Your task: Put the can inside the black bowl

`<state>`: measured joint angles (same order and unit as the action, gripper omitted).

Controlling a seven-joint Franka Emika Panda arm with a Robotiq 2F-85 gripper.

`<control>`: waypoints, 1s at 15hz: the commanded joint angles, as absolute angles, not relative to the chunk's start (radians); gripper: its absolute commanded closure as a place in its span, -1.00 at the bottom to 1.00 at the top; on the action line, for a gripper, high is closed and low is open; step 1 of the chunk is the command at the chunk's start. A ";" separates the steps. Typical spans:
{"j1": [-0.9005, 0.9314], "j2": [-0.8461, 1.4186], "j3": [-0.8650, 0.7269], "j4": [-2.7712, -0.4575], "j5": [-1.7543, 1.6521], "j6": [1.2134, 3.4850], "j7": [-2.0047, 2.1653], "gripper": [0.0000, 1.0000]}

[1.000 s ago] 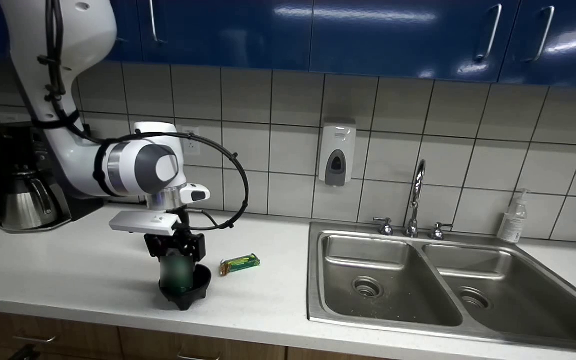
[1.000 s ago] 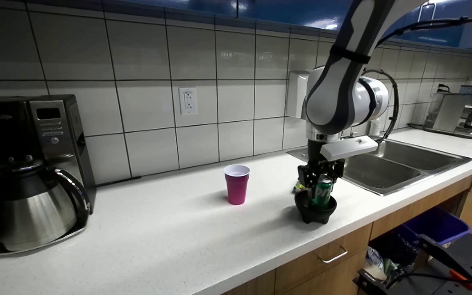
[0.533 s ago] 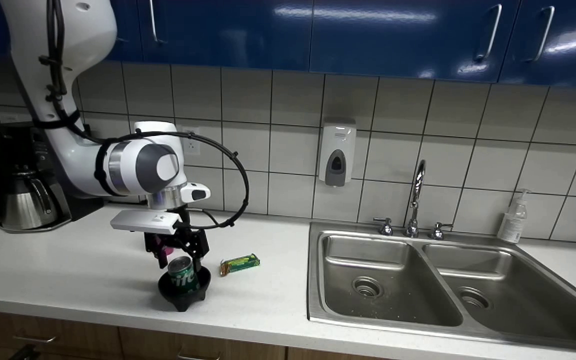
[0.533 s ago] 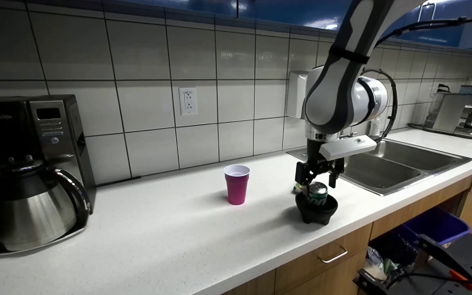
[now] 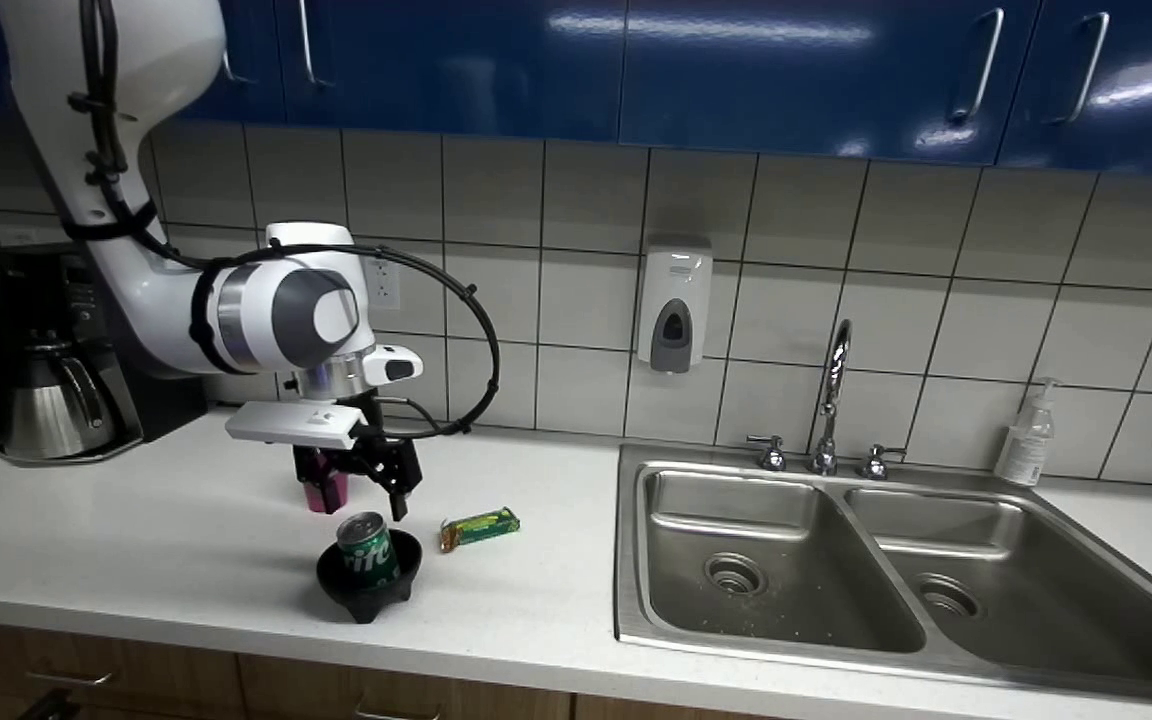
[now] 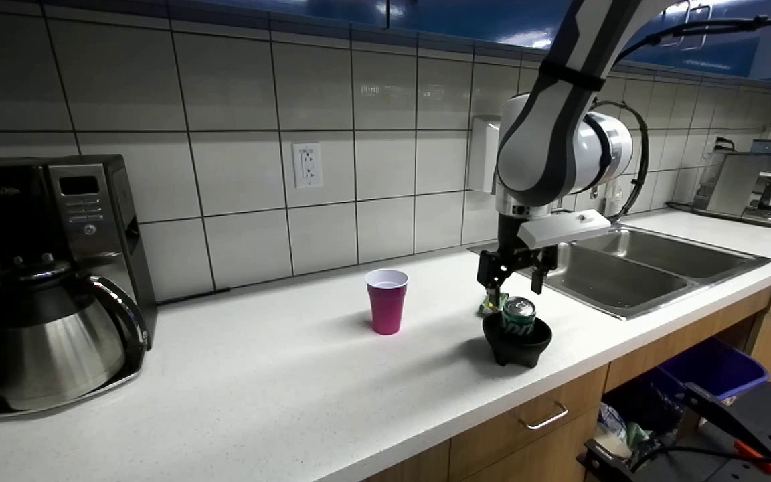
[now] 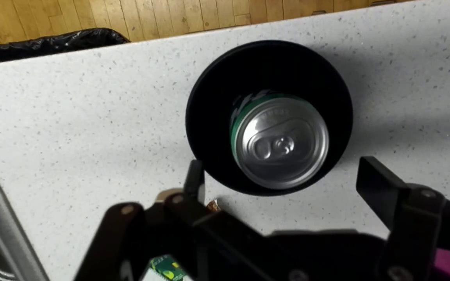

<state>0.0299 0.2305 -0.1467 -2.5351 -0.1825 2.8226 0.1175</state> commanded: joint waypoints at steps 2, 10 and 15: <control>0.006 0.124 -0.119 -2.574 -0.153 2.802 0.080 -1.00; -0.006 -0.037 -0.092 -2.669 -0.085 2.786 0.007 -1.00; -0.004 -0.167 -0.090 -2.740 -0.078 2.721 -0.011 -1.00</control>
<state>0.0220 -0.0450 -0.1138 -2.6747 -0.0987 2.7843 0.0310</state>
